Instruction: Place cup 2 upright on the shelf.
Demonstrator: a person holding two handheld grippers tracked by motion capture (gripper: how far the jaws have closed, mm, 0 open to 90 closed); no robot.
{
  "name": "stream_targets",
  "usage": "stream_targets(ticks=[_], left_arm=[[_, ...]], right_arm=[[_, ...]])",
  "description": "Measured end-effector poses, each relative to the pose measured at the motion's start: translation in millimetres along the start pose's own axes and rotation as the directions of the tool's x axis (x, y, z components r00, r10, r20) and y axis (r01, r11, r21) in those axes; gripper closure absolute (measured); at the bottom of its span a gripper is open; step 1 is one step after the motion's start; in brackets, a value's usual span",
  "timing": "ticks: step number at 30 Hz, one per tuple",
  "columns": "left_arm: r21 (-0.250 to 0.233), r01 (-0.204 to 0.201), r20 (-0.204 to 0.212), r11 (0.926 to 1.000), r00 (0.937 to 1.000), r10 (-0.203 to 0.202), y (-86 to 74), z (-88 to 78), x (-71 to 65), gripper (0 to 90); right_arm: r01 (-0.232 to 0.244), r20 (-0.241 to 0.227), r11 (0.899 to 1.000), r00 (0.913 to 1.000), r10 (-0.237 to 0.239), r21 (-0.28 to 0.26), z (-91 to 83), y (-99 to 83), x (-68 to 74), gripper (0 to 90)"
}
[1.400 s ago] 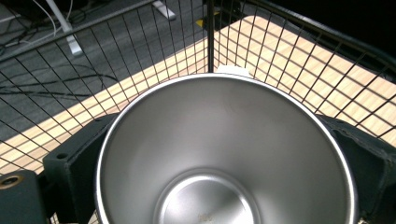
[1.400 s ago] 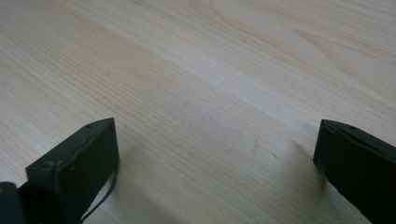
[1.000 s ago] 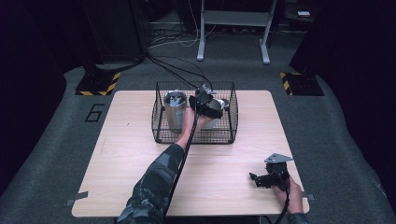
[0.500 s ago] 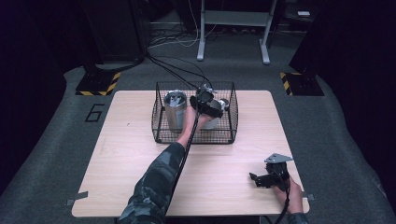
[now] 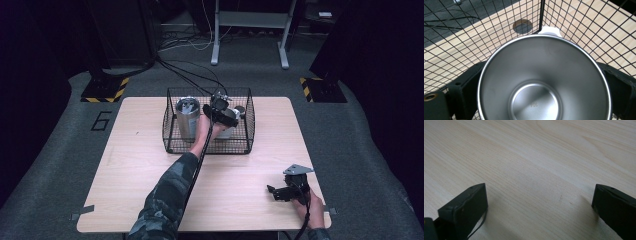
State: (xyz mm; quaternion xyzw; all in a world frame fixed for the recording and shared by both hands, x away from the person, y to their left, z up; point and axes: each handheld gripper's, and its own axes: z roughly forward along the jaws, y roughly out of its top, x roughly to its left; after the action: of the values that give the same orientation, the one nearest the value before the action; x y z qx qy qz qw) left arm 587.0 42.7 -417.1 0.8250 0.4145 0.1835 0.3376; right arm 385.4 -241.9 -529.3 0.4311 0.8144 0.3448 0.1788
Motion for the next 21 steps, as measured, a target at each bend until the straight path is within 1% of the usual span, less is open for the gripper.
stream_targets(ticks=[2, 5, 12, 18, 20, 21], left_arm=[[0.001, 0.0, -0.001, 1.0, 1.0, 0.0, -0.2, 0.6, -0.1, 5.4], [0.02, -0.002, 0.006, 0.9998, 1.0, 0.002, -1.0, 3.1, 0.2, 5.3], [0.038, 0.002, 0.004, 0.9993, 1.0, -0.002, -2.3, 6.7, 0.5, 5.3], [0.069, 0.009, 0.01, 0.9976, 0.9999, -0.01, -3.9, 9.8, 1.8, 5.0], [0.057, 0.018, 0.014, 0.9982, 0.9997, -0.019, -3.9, 8.7, 3.1, 5.1], [0.063, 0.016, 0.018, 0.9979, 0.9997, -0.018, -3.9, 8.4, 3.3, 5.1]], right_arm=[[0.0, 0.0, 1.0, 1.0, 0.0, 0.0, 0.0, 0.0, 0.0, 0.0], [-0.001, 0.0, 1.0, 1.0, 0.001, 0.0, 0.0, 0.0, 0.1, 0.0], [0.001, 0.0, 1.0, 1.0, -0.001, -0.001, 0.1, 0.0, 0.0, 0.0], [0.0, 0.005, 1.0, 1.0, 0.0, -0.003, 0.3, -0.1, 0.1, 0.0], [0.001, 0.004, 1.0, 1.0, -0.001, -0.003, 0.3, -0.1, 0.1, 0.0], [0.0, 0.005, 1.0, 1.0, 0.0, -0.004, 0.3, -0.1, 0.1, 0.0]])
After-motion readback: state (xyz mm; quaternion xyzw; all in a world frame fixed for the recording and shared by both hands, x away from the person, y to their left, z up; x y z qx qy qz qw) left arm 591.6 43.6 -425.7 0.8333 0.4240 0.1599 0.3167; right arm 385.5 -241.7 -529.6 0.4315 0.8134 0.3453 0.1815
